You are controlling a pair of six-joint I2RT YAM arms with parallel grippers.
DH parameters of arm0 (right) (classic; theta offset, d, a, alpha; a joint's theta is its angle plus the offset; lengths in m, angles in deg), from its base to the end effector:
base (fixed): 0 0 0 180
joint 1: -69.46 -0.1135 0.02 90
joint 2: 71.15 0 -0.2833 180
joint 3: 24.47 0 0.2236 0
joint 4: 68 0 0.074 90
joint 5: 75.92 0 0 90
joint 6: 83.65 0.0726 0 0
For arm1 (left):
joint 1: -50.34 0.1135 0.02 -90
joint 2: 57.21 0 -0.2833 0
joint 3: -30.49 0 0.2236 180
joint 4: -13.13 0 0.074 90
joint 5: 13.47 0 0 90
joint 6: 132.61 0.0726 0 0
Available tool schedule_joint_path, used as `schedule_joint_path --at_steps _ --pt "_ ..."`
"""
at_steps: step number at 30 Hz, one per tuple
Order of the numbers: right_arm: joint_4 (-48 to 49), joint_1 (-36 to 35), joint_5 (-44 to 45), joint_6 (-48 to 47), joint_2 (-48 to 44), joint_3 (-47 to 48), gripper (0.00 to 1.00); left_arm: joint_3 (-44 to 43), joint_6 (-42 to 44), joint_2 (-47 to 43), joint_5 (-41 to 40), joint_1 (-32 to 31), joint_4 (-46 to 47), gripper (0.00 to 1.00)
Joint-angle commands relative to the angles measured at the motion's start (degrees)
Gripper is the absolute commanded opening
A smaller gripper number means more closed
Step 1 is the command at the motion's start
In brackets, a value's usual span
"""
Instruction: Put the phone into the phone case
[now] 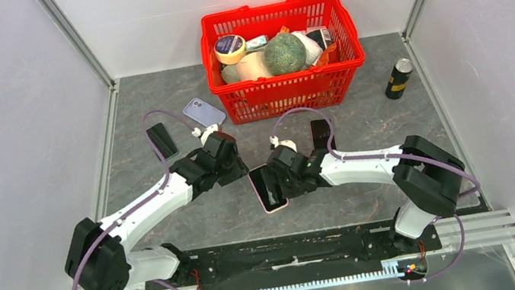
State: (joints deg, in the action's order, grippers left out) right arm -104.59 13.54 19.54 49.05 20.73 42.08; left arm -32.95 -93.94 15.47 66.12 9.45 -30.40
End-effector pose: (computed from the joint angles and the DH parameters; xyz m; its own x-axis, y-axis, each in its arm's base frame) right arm 0.1740 0.2448 0.1719 -0.9055 -0.1336 -0.4029 -0.2522 0.9328 0.2575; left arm 0.1933 -0.1500 0.2323 -0.8142 -0.3107 -0.4904 -0.1193 0.9162 -0.3825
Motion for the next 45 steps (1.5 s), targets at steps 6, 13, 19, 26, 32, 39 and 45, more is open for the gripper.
schedule_joint_path --at_steps 6,13,19,26,32,39,45 --pt "-2.16 -2.47 2.56 -2.99 4.64 7.47 0.97 2.42 2.90 -3.42 0.81 2.38 -0.16 0.50" --pt "-3.24 -3.83 2.79 -3.06 6.94 9.60 0.97 3.77 3.17 -4.10 1.60 3.33 0.54 0.50" --pt "-10.31 -7.16 12.29 -3.57 11.16 13.88 0.97 4.46 3.34 -4.13 2.47 3.77 1.21 0.49" --pt "-13.01 -9.64 16.35 -2.84 14.21 15.75 0.97 4.63 3.78 -4.12 2.90 4.32 1.42 0.50" --pt "-14.27 -9.65 17.29 -2.84 15.60 16.93 0.83 4.92 3.96 -4.16 3.32 4.58 1.80 0.49" --pt "-14.67 -6.86 18.04 -1.84 13.60 15.25 0.42 5.39 4.22 -4.66 3.70 4.67 1.86 0.49" --pt "-13.65 0.40 17.73 -2.10 10.15 11.79 0.36 5.95 4.23 -4.79 4.23 4.85 2.12 0.49"
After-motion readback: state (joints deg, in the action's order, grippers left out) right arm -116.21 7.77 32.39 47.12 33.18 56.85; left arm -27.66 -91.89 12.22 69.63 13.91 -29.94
